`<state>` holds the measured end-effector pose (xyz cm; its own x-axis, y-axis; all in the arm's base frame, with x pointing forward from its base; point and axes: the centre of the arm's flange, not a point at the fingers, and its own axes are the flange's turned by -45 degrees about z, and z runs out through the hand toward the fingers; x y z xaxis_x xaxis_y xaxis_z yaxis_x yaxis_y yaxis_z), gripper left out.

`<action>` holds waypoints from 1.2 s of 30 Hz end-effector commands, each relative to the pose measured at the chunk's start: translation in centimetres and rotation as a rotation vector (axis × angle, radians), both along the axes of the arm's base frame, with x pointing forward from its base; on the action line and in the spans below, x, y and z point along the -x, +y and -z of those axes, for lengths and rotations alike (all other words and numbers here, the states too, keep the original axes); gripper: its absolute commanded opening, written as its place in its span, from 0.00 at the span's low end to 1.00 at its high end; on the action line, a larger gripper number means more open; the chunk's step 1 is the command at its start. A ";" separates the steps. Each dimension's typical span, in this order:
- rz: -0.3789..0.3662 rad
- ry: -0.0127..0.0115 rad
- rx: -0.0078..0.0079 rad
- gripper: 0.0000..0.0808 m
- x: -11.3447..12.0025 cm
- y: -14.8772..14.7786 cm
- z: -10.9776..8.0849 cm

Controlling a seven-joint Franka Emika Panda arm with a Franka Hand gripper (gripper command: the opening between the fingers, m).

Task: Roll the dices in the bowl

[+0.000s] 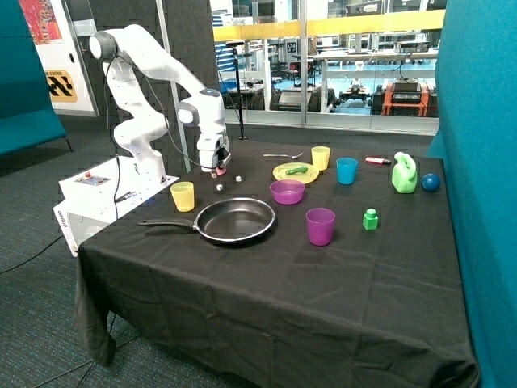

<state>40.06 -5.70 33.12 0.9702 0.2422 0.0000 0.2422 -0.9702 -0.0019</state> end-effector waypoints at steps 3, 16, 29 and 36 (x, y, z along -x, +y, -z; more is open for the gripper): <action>-0.008 -0.0004 0.0019 0.57 0.5 0.0 1.4; -0.010 -0.0004 0.0019 0.49 0.8 0.1 2.8; 0.006 -0.0004 0.0019 0.42 0.2 -0.1 4.2; 0.008 -0.0004 0.0019 0.41 0.1 0.0 4.9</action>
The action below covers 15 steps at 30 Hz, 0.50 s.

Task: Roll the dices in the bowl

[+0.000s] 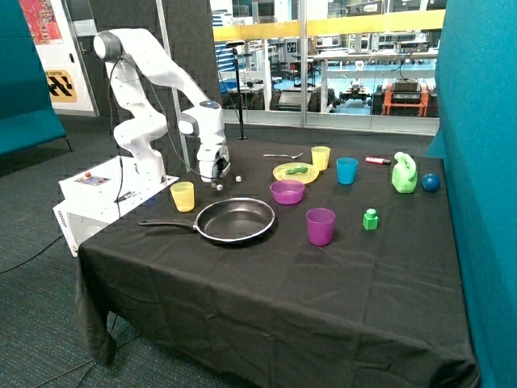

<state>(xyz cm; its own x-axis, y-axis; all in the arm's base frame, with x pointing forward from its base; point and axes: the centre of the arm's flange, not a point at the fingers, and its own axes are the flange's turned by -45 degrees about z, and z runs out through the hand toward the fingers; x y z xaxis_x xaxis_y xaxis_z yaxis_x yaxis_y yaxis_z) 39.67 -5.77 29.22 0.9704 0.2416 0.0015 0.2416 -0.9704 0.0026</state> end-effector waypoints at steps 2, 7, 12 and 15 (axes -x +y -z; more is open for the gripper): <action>0.010 0.0021 -0.0022 0.41 -0.3 0.0 1.1; 0.009 0.0021 -0.0022 0.39 -0.5 0.1 1.0; 0.014 0.0021 -0.0022 0.37 -0.7 0.1 0.9; 0.014 0.0021 -0.0022 0.37 -0.8 0.0 0.9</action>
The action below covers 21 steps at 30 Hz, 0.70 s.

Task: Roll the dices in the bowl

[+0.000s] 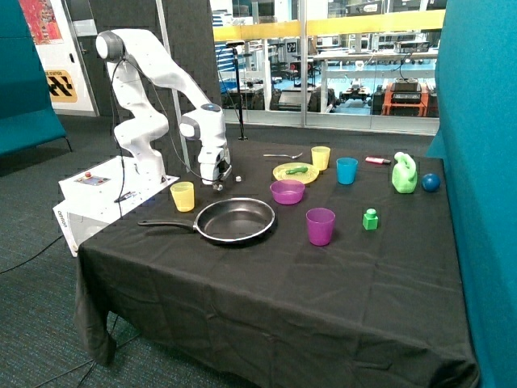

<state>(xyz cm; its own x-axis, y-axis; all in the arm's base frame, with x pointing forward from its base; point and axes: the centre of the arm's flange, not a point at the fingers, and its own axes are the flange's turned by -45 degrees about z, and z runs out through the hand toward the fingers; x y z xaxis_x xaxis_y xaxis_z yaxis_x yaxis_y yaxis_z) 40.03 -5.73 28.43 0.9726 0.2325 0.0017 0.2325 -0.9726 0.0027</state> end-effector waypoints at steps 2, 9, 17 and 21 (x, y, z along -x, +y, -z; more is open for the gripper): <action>0.006 0.0022 -0.0023 0.37 -0.4 -0.1 0.1; 0.009 0.0022 -0.0023 0.40 -0.1 -0.1 0.5; 0.016 0.0022 -0.0023 0.41 0.1 0.1 1.1; 0.018 0.0022 -0.0023 0.40 0.0 0.2 1.5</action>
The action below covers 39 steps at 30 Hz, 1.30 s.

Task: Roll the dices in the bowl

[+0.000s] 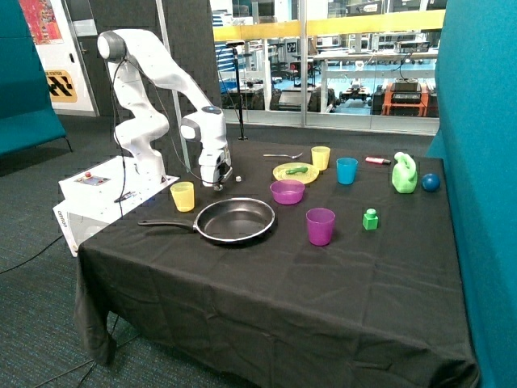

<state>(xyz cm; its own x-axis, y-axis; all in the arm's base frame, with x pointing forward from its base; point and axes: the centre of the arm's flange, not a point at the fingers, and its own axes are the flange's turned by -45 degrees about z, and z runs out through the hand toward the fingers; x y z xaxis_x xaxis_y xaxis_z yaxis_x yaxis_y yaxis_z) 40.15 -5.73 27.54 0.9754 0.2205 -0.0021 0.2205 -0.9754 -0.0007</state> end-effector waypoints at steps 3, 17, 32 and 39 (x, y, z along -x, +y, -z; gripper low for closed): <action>0.005 -0.0022 0.0002 0.39 0.2 0.3 0.7; 0.004 -0.0022 0.0002 0.31 -0.3 0.4 0.7; 0.016 -0.0022 0.0002 0.00 -0.2 -0.1 0.2; 0.021 -0.0022 0.0002 0.00 0.3 -0.2 0.3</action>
<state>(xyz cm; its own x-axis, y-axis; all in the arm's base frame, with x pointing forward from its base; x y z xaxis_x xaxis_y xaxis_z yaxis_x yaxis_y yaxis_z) 40.31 -5.60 27.03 0.9802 0.1978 0.0037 0.1978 -0.9802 0.0011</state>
